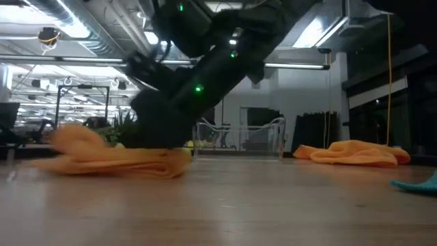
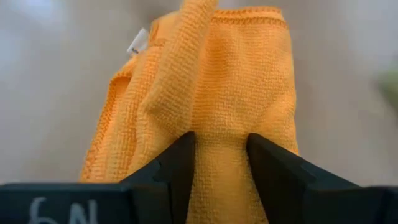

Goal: Fold microfiber towels
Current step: Put the orange microfiber cloth into the transparent bin

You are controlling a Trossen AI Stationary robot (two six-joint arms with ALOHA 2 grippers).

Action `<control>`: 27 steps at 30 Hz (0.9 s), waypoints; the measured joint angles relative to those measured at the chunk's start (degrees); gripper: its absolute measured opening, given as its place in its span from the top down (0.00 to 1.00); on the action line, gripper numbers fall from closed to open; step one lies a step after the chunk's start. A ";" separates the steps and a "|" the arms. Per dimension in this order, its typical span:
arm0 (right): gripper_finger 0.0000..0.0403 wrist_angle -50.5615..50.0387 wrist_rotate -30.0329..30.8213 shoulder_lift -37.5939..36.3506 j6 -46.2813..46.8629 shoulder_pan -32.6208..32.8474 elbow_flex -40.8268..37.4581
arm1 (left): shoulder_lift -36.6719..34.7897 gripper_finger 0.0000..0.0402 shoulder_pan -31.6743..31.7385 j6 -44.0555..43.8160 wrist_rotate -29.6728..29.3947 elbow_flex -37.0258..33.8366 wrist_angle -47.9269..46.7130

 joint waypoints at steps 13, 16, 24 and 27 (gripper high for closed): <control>0.62 -0.71 3.86 -6.22 0.99 -1.91 -0.05 | 0.04 0.47 0.00 0.04 -1.27 0.00 -1.86; 0.62 3.62 3.89 -5.16 3.00 -1.14 0.10 | 0.04 0.47 0.00 0.07 -1.91 0.00 -1.90; 0.62 12.03 4.22 0.56 5.10 -0.23 0.11 | 0.04 0.47 0.00 0.09 -3.02 0.00 -1.90; 0.62 11.80 2.74 1.74 7.55 -0.04 0.10 | 0.04 0.47 0.00 0.09 -3.05 0.00 -1.94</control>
